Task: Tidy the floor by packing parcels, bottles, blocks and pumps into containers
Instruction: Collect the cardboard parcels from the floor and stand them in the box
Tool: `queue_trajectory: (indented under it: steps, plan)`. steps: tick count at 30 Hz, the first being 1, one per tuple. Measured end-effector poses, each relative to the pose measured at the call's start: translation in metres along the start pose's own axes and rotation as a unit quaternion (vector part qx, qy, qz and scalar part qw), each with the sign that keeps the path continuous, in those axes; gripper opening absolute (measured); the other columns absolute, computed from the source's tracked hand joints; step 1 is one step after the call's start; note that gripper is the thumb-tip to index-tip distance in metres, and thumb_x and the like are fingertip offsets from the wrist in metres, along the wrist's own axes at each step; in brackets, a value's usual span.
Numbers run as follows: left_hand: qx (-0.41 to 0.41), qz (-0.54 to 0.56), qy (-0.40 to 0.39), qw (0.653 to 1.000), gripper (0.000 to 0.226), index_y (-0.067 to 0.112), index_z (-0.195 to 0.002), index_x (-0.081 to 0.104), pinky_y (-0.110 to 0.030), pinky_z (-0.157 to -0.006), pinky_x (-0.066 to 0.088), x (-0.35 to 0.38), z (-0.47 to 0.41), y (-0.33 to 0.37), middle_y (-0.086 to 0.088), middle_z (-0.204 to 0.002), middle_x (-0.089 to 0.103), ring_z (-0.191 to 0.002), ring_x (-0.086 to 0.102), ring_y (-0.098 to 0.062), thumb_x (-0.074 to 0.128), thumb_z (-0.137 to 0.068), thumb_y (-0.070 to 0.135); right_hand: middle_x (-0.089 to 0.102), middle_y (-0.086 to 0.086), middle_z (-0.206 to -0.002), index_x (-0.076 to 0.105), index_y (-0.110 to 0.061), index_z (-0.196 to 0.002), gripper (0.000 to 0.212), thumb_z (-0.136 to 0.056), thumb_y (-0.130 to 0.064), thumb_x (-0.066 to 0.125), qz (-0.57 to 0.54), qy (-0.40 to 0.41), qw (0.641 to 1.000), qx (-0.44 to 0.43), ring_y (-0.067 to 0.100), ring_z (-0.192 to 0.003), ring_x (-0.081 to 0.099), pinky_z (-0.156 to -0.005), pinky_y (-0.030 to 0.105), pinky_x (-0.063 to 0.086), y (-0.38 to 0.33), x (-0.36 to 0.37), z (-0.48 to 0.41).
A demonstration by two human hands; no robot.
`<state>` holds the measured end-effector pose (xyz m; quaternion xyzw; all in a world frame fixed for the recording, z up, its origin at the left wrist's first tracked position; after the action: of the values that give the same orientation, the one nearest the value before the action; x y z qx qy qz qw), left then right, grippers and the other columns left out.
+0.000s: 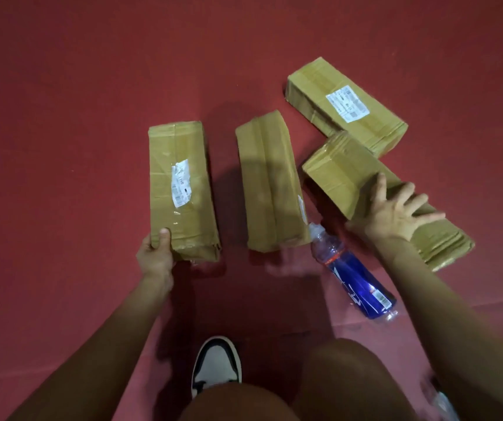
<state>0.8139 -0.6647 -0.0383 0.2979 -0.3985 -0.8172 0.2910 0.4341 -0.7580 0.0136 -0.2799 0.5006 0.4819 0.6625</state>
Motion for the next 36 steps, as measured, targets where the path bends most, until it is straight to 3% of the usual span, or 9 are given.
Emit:
queue_trajectory:
  steps: [3, 8, 11, 13, 16, 22, 26, 30, 36]
  plan:
    - [0.015, -0.012, 0.012, 1.0, 0.029, 0.002, -0.112, 0.061, -0.04, -0.082, 0.049, -0.013, 0.024, 0.027, -0.011, -0.093, 0.06, -0.087, 0.055, -0.022, 0.06, -0.091, 0.023, 0.013, 0.023, -0.15, 0.003, -0.031, -0.149, 0.122, -0.058, -0.062, 0.077, -0.129, -0.048, 0.988, 0.075, 0.045, -0.137, 0.015, -0.104, 0.075, 0.011, 0.006, -0.022, 0.02]
    - [0.0, -0.083, -0.01, 0.996, 0.021, 0.018, -0.083, 0.058, -0.056, -0.087, 0.051, -0.052, 0.068, 0.078, -0.024, -0.105, 0.066, -0.095, 0.065, -0.034, 0.064, -0.085, 0.038, 0.024, 0.019, -0.142, 0.007, -0.033, -0.148, 0.116, -0.058, -0.069, 0.072, -0.213, -0.141, 0.958, 0.127, 0.041, -0.132, 0.025, -0.104, 0.069, 0.023, 0.015, -0.07, 0.078]
    - [0.017, -0.114, -0.029, 0.993, 0.022, 0.019, -0.073, 0.056, -0.055, -0.085, 0.052, -0.079, 0.107, 0.127, -0.022, -0.087, 0.066, -0.082, 0.064, -0.032, 0.064, -0.085, 0.036, 0.025, 0.022, -0.142, 0.014, -0.028, -0.147, 0.111, -0.06, -0.067, 0.071, -0.191, -0.161, 0.963, 0.105, 0.043, -0.132, 0.025, -0.104, 0.07, 0.022, 0.016, -0.118, 0.11]
    - [0.031, -0.095, -0.038, 0.994, 0.019, 0.021, -0.071, 0.056, -0.046, -0.079, 0.051, -0.095, 0.142, 0.168, -0.007, -0.071, 0.061, -0.07, 0.057, -0.023, 0.063, -0.089, 0.025, 0.023, 0.023, -0.144, 0.016, -0.027, -0.147, 0.11, -0.06, -0.067, 0.071, -0.18, -0.17, 0.964, 0.096, 0.043, -0.133, 0.024, -0.104, 0.07, 0.02, 0.014, -0.155, 0.132]
    - [0.044, -0.089, -0.054, 0.994, 0.02, 0.021, -0.072, 0.055, -0.038, -0.071, 0.045, -0.119, 0.187, 0.215, 0.0, -0.068, 0.057, -0.062, 0.052, -0.016, 0.061, -0.09, 0.016, 0.024, 0.023, -0.143, 0.019, -0.029, -0.145, 0.108, -0.058, -0.066, 0.072, -0.206, -0.176, 0.959, 0.082, 0.043, -0.132, 0.025, -0.103, 0.069, 0.022, 0.014, -0.213, 0.166]
    - [0.037, -0.072, -0.068, 0.994, 0.015, 0.018, -0.076, 0.056, -0.038, -0.074, 0.047, -0.167, 0.271, 0.291, -0.004, -0.072, 0.059, -0.075, 0.056, -0.021, 0.062, -0.09, 0.017, 0.021, 0.019, -0.147, 0.016, -0.033, -0.145, 0.106, -0.061, -0.065, 0.071, -0.245, -0.199, 0.947, 0.061, 0.043, -0.133, 0.024, -0.104, 0.066, 0.026, 0.016, -0.331, 0.228]
    - [0.052, -0.049, -0.07, 0.995, 0.015, 0.015, -0.077, 0.056, -0.029, -0.061, 0.047, -0.191, 0.326, 0.342, -0.003, -0.066, 0.058, -0.055, 0.055, -0.013, 0.06, -0.091, 0.017, 0.027, 0.018, -0.14, 0.018, -0.032, -0.142, 0.102, -0.061, -0.065, 0.071, -0.263, -0.195, 0.944, 0.033, 0.041, -0.13, 0.027, -0.104, 0.062, 0.03, 0.022, -0.402, 0.269]
    - [0.06, -0.047, -0.045, 0.996, 0.012, 0.007, -0.094, 0.057, -0.018, -0.043, 0.043, -0.217, 0.376, 0.374, -0.002, -0.062, 0.055, -0.043, 0.052, -0.003, 0.059, -0.092, 0.018, 0.027, 0.018, -0.139, 0.017, -0.032, -0.144, 0.103, -0.063, -0.064, 0.071, -0.287, -0.191, 0.939, -0.01, 0.041, -0.129, 0.028, -0.104, 0.058, 0.032, 0.036, -0.455, 0.313]
    - [0.04, 0.038, 0.009, 0.998, 0.012, 0.01, -0.099, 0.055, -0.027, -0.052, 0.046, -0.262, 0.43, 0.405, 0.0, -0.067, 0.055, -0.041, 0.052, 0.0, 0.059, -0.092, 0.019, 0.029, 0.019, -0.141, 0.02, -0.028, -0.143, 0.103, -0.063, -0.064, 0.072, -0.294, -0.181, 0.935, -0.076, 0.041, -0.129, 0.03, -0.104, 0.054, 0.032, 0.038, -0.512, 0.369]
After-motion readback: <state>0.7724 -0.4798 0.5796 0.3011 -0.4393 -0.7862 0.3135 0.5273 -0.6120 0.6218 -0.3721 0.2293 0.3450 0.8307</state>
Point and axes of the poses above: each hand's wrist, its own z-axis away from the middle knuckle, its own x-axis out of the palm, y = z × x, the point moved 3 cm from there along -z, towards the middle knuckle
